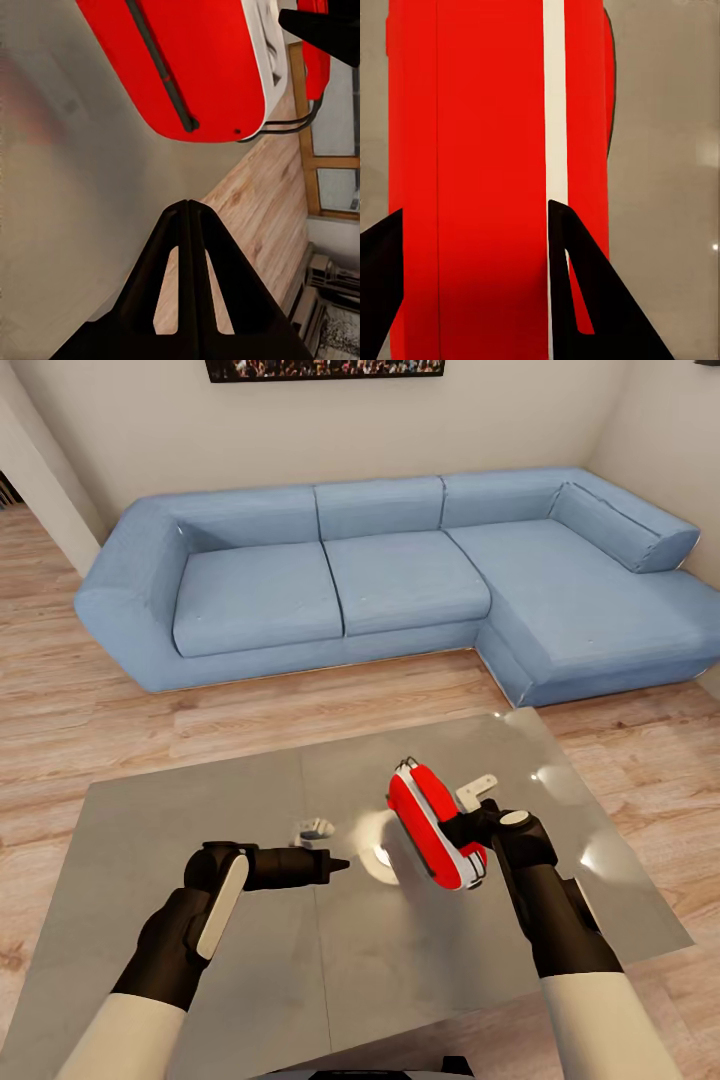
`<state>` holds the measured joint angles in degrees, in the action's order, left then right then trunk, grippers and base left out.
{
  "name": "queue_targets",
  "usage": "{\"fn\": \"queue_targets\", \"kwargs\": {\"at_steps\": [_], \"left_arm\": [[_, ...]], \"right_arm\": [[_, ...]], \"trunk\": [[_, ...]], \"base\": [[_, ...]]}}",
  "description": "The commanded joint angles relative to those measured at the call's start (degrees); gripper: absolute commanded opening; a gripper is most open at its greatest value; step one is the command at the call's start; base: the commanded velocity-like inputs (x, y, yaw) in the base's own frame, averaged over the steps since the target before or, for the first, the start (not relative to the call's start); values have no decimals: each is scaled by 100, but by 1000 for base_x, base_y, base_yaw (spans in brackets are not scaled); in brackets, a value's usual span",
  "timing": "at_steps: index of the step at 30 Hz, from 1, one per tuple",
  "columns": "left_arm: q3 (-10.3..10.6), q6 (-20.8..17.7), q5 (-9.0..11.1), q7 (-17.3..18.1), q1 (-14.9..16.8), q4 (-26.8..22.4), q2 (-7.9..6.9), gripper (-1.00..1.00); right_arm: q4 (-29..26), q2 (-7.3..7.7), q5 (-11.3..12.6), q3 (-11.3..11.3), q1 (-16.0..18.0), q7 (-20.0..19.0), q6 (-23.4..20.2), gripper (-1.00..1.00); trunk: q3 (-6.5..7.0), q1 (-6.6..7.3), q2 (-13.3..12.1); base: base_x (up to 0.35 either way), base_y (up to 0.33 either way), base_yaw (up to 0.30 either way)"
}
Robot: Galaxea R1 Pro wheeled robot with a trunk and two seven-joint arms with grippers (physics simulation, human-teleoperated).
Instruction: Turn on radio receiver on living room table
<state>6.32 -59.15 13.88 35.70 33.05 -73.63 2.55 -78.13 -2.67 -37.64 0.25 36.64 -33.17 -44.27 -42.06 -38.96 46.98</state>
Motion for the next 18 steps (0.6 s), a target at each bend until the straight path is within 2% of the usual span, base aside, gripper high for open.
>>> {"fn": "queue_targets", "kwargs": {"at_steps": [1, 6, 12, 15, 18], "left_arm": [[0, 0, 0, -1, 0, 2, -2, -100], [-6, 0, 0, -2, 0, 10, 0, -100], [-6, 1, 0, -18, 1, 21, 0, -100], [-7, 0, 0, -20, 0, 23, 0, -100], [-6, 2, 0, -24, 0, 24, 0, -100]], "right_arm": [[-1, 1, 20, 1, 1, -2, 1, -100], [15, 8, 20, 1, 1, -9, 13, -100], [305, 0, 30, 7, 1, 9, 142, -100], [572, -23, 18, 2, 1, 53, 363, -100], [1114, -33, 4, -6, 1, 105, 626, -100]], "trunk": [[0, 0, 0], [0, 0, 0], [0, 0, 0], [0, 0, 0], [0, 0, 0]], "base": [[0, 0, 0], [0, 0, 0], [0, 0, 0], [0, 0, 0], [0, 0, 0]]}}
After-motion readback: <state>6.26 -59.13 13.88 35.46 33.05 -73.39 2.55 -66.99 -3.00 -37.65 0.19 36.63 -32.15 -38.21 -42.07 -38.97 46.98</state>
